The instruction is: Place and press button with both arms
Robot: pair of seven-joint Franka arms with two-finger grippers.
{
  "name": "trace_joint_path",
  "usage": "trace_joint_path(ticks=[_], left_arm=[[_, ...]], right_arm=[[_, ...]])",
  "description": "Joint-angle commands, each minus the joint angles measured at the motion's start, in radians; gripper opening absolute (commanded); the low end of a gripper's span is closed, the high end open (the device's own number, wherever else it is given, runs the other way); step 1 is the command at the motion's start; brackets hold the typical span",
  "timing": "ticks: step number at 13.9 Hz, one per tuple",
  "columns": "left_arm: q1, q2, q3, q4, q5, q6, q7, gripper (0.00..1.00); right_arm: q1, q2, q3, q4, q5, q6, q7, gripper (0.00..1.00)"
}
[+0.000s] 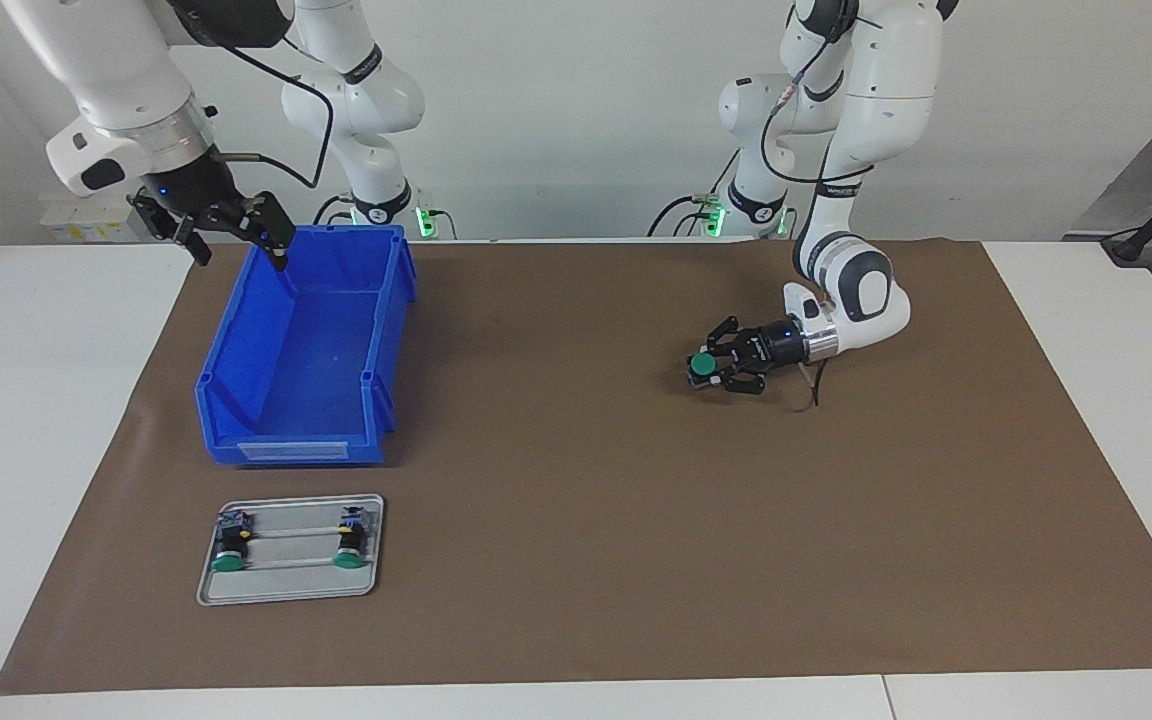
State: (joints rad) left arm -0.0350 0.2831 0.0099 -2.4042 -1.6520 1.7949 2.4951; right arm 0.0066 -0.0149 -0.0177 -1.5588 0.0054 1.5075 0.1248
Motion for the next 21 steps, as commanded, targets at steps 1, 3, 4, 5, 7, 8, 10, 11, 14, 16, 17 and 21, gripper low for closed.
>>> trace_joint_path(ticks=[1, 3, 4, 5, 7, 8, 10, 11, 14, 16, 17, 21], left_arm=[[0.0, 0.01, 0.007, -0.001, -0.003, -0.026, 0.027, 0.35], [-0.005, 0.008, 0.007, -0.006, -0.003, -0.028, 0.03, 0.39], [-0.005, 0.008, 0.008, -0.007, -0.002, -0.028, 0.03, 0.41], [-0.002, 0.007, 0.008, -0.007, 0.007, -0.028, 0.03, 0.45], [0.006, 0.007, 0.01, -0.013, 0.038, -0.026, 0.03, 0.54], [0.007, 0.007, 0.012, -0.015, 0.043, -0.02, 0.028, 0.55], [0.007, 0.007, 0.012, -0.018, 0.043, -0.009, 0.028, 0.57], [0.007, 0.007, 0.012, -0.018, 0.043, -0.008, 0.028, 0.58], [0.009, 0.007, 0.012, -0.018, 0.043, -0.006, 0.025, 0.7], [0.009, 0.007, 0.012, -0.018, 0.043, -0.002, 0.024, 0.8], [0.01, 0.005, 0.013, -0.019, 0.043, -0.003, 0.022, 0.82], [0.017, 0.002, 0.013, -0.045, 0.043, -0.002, 0.024, 0.98]], right_arm=[[-0.014, -0.022, 0.012, -0.023, 0.015, -0.001, -0.024, 1.0], [-0.014, -0.022, 0.012, -0.023, 0.015, -0.001, -0.024, 1.0], [-0.014, -0.022, 0.012, -0.023, 0.016, -0.001, -0.024, 1.0], [-0.014, -0.022, 0.012, -0.024, 0.015, -0.001, -0.024, 1.0], [-0.014, -0.022, 0.012, -0.023, 0.015, -0.001, -0.024, 1.0], [-0.014, -0.022, 0.012, -0.023, 0.015, -0.001, -0.024, 1.0], [-0.014, -0.022, 0.012, -0.023, 0.015, -0.001, -0.024, 1.0], [-0.014, -0.022, 0.012, -0.023, 0.015, -0.001, -0.024, 1.0], [-0.014, -0.022, 0.012, -0.023, 0.015, -0.001, -0.024, 1.0], [-0.014, -0.022, 0.012, -0.023, 0.015, -0.001, -0.024, 1.0], [-0.014, -0.022, 0.012, -0.023, 0.015, -0.001, -0.024, 1.0], [-0.014, -0.022, 0.012, -0.024, 0.016, -0.001, -0.024, 1.0]])
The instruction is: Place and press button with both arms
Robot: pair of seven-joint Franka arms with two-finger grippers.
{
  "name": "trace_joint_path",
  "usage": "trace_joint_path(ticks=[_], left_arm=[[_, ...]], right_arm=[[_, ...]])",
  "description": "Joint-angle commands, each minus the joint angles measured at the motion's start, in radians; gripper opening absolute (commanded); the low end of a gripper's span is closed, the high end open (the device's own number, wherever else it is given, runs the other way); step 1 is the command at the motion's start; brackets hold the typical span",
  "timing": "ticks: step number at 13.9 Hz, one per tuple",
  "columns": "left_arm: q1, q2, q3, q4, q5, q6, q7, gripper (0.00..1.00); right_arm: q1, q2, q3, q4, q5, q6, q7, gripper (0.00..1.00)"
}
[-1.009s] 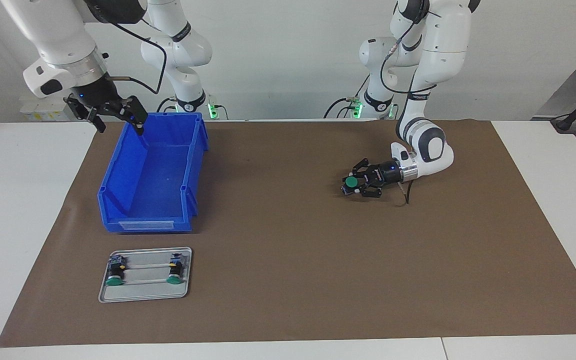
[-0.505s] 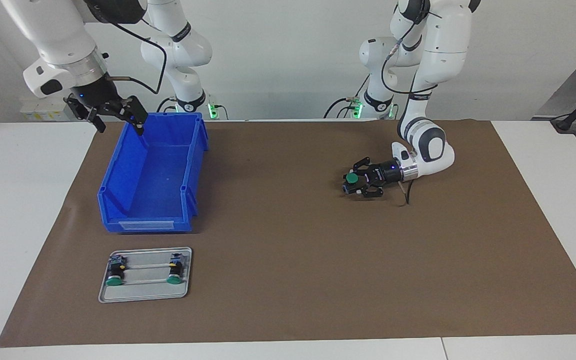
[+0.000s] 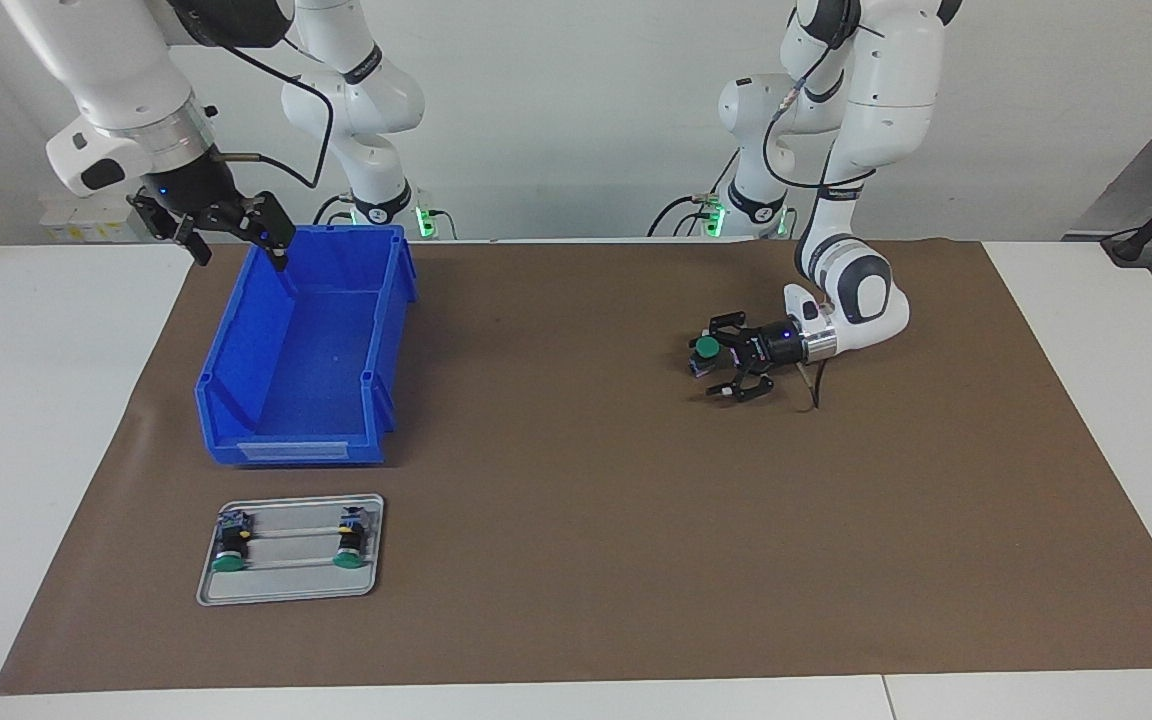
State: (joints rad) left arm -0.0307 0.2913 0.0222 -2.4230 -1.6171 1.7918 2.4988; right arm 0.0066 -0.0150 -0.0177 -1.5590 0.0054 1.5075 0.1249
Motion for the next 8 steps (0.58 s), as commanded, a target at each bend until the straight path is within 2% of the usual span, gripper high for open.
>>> trace_joint_path(ticks=[1, 8], left_arm=[[0.011, -0.007, 0.001, -0.03, 0.009, 0.001, 0.02, 0.98], [0.009, -0.014, 0.001, -0.071, 0.013, 0.009, 0.02, 0.98]], right_arm=[[-0.014, -0.022, 0.012, -0.023, 0.016, -0.001, -0.024, 1.0], [-0.014, -0.022, 0.012, -0.023, 0.016, -0.001, -0.024, 1.0]])
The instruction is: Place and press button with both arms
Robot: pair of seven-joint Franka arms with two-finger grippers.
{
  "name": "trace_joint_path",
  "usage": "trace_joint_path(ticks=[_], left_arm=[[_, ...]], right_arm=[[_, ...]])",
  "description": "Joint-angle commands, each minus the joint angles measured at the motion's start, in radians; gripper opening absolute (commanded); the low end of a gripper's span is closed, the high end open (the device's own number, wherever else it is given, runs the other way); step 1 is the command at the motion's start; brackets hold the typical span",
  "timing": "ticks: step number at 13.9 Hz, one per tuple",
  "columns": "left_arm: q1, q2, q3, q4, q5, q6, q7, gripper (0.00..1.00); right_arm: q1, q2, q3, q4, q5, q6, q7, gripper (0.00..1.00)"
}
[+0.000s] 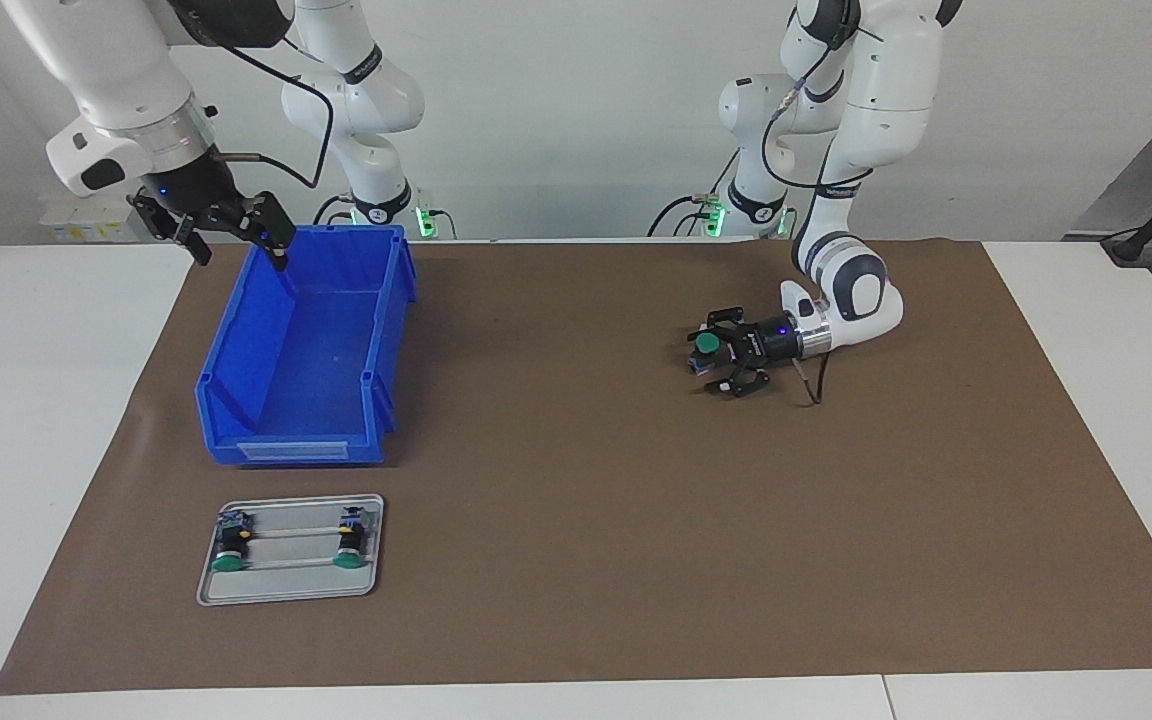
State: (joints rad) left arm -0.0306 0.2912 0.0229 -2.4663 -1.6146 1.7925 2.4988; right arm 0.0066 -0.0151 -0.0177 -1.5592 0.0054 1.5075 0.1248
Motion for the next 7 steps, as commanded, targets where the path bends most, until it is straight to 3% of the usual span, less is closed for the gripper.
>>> trace_joint_path(ticks=[1, 4, 7], left_arm=[[0.009, -0.017, 0.0, -0.033, 0.01, 0.008, 0.02, 0.99], [0.017, -0.018, 0.002, -0.045, 0.042, 0.008, 0.018, 0.99], [0.128, -0.035, 0.002, -0.04, 0.166, -0.01, 0.015, 0.98]], right_arm=[[-0.014, -0.022, 0.012, -0.022, 0.015, -0.001, -0.024, 1.0], [-0.014, -0.022, 0.012, -0.024, 0.016, -0.001, -0.024, 1.0], [-0.014, -0.022, 0.012, -0.022, 0.016, -0.001, -0.024, 1.0]])
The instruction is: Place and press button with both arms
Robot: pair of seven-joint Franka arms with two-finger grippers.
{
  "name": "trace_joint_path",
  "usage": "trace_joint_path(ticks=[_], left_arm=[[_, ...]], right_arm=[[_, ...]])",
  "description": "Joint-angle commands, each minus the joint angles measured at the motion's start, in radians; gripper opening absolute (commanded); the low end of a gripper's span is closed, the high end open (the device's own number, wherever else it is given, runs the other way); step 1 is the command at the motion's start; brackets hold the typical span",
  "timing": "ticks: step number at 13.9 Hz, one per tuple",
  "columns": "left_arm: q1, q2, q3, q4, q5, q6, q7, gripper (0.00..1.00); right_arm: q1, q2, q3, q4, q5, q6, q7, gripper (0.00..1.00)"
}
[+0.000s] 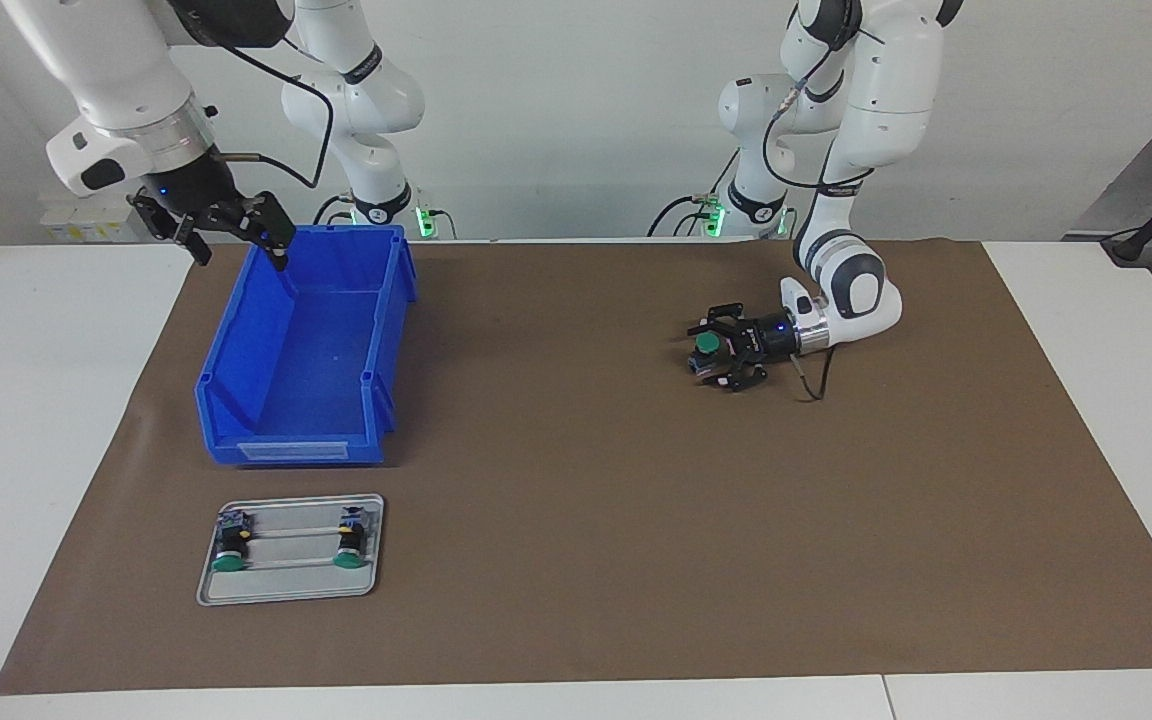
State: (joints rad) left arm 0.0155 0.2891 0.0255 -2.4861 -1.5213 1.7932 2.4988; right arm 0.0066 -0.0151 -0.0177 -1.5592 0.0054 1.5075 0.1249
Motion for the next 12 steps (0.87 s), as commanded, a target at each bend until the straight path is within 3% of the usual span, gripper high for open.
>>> trace_joint_path(ticks=[1, 4, 7, 12], left_arm=[[0.121, -0.038, -0.003, -0.014, 0.107, -0.034, 0.015, 0.98], [0.213, -0.039, -0.001, 0.025, 0.159, -0.078, -0.001, 0.98], [0.273, -0.036, 0.001, 0.134, 0.232, -0.074, -0.113, 0.98], [0.287, -0.025, 0.001, 0.318, 0.303, -0.058, -0.331, 0.98]], right_arm=[[-0.014, -0.022, 0.012, -0.022, 0.015, -0.001, -0.024, 1.0], [-0.014, -0.022, 0.012, -0.022, 0.015, -0.001, -0.024, 1.0], [-0.014, -0.022, 0.012, -0.022, 0.015, -0.001, -0.024, 1.0], [-0.014, -0.022, 0.012, -0.022, 0.015, -0.001, -0.024, 1.0]])
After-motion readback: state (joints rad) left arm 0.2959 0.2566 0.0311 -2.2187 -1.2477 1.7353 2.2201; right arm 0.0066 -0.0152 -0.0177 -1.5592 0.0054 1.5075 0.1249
